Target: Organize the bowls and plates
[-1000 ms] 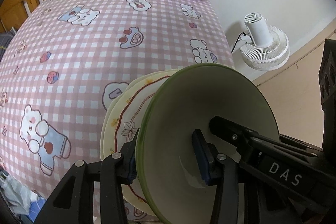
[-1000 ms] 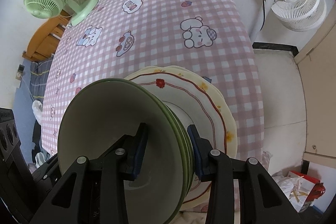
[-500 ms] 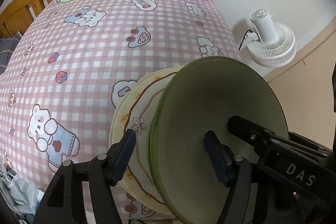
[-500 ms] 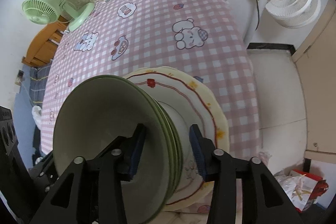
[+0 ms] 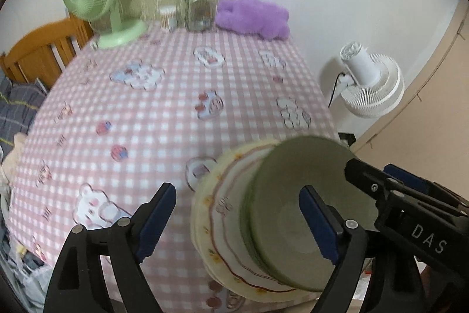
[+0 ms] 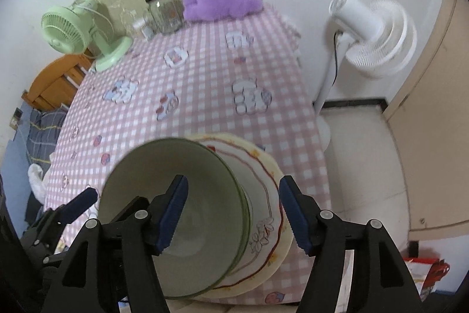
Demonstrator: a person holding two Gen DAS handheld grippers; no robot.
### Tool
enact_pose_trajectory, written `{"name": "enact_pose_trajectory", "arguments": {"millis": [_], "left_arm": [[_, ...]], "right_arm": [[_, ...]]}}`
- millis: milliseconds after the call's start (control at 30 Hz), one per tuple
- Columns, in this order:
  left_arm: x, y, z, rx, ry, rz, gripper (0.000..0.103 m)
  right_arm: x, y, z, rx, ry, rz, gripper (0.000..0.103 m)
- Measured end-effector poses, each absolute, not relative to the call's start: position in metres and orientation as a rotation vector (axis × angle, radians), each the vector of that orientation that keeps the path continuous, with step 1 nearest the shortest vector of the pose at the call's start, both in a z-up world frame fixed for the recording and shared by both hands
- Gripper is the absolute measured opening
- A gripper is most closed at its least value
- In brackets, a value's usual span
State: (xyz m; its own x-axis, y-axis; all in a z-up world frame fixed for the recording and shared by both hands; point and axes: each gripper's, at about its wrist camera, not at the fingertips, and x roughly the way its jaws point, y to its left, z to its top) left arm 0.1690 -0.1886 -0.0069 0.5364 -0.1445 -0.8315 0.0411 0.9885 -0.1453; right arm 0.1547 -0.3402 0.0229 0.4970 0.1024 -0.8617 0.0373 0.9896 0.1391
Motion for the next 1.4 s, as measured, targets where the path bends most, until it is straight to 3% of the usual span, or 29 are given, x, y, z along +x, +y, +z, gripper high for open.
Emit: {"name": "enact_pose_trajectory", "arguments": {"millis": [500, 800, 933, 1100, 1400], "left_arm": [[0.154, -0.081, 0.019, -0.019, 0.828, -0.13, 0.087], [0.131, -0.022, 0.001, 0.063, 0.726, -0.127, 0.087], [0.118, 0.0, -0.008, 0.023, 0.699, -0.064, 0.088], [0.092, 0.016, -0.015, -0.015, 0.633, -0.037, 0.094], [0.04, 0.018, -0.034, -0.03, 0.609, -0.01, 0.096]], "right_arm": [[0.128, -0.232, 0.062, 0.091, 0.826, -0.053, 0.068], [0.101, -0.162, 0.042, 0.084, 0.763, -0.086, 0.07], [0.087, -0.149, 0.036, 0.033, 0.707, -0.114, 0.08], [0.067, -0.138, 0.024, -0.005, 0.682, -0.048, 0.081], [0.019, -0.133, 0.003, 0.003, 0.651, -0.009, 0.081]]}}
